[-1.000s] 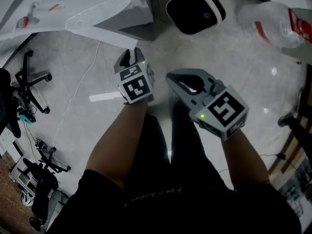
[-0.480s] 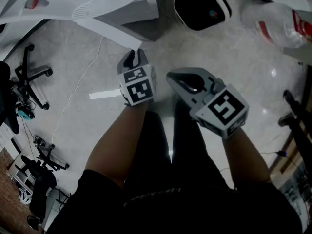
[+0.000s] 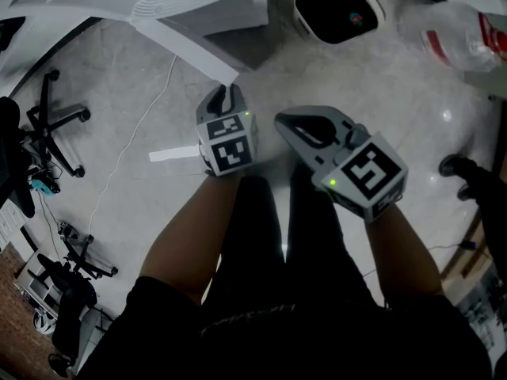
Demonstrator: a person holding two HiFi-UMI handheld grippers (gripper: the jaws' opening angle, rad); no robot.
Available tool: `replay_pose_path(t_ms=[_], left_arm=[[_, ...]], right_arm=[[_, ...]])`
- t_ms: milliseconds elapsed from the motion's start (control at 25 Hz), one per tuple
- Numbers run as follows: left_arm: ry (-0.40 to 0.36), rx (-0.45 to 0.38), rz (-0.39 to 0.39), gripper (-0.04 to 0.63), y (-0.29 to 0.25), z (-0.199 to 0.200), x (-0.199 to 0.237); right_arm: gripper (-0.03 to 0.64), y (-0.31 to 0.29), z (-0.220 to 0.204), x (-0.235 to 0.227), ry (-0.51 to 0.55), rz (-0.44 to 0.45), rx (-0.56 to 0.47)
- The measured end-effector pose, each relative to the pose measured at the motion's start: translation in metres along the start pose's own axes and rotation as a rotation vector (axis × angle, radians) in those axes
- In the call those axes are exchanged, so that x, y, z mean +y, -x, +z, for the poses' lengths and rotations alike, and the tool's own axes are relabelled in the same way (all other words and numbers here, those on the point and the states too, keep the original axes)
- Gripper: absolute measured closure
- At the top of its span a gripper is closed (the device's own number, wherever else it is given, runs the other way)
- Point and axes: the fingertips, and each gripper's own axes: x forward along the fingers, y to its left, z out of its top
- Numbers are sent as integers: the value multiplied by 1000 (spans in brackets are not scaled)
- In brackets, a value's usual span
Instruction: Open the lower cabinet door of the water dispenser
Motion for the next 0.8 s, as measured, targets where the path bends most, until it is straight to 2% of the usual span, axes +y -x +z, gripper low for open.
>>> replay_pose_path(t_ms=[800], left_arm=[[-157,29,-159,537,24,-32,45]], right_arm=[[604,-41,-9,51,-50,-52,-13]])
